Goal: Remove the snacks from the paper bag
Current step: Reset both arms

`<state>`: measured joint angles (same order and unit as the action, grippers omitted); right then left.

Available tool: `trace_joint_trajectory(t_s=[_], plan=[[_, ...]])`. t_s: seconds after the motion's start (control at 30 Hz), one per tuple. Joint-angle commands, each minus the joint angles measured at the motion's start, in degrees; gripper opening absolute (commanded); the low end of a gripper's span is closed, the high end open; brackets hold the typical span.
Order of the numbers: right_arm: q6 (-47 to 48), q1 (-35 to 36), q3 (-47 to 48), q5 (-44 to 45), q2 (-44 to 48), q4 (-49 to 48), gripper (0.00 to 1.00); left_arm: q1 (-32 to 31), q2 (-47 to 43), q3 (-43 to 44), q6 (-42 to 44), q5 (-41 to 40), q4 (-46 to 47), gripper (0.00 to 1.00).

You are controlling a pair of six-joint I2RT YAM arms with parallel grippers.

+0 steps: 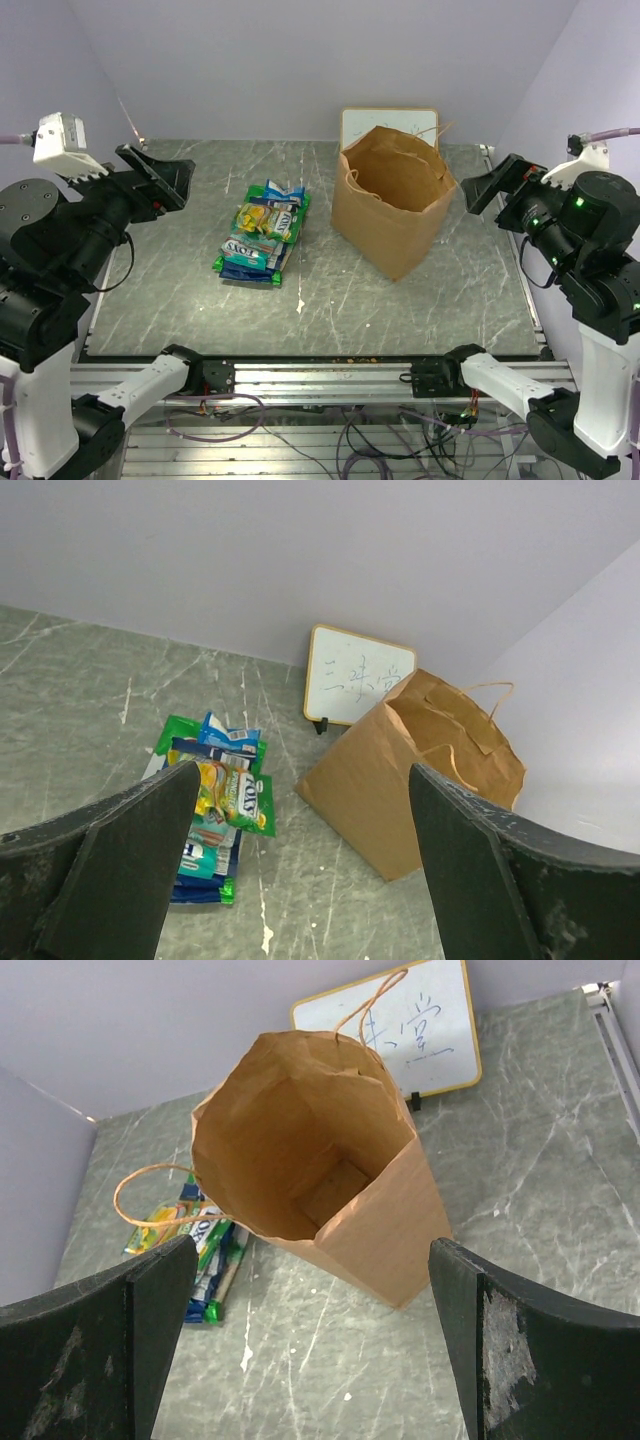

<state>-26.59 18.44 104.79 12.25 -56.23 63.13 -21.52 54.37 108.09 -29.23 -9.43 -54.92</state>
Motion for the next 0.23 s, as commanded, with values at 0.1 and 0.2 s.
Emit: trace_joint_trajectory(t_s=[0.1, 0.2], plan=[[0.8, -0.1, 0.0, -0.6, 0.1, -1.0, 1.0, 0.4, -0.3, 0.8, -1.0, -1.7, -2.7, 0.96], [0.5, -0.1, 0.2, 1.7, 0.5, -1.4, 1.0, 0.4, -0.4, 0.3, -1.2, -1.4, -2.5, 0.97]])
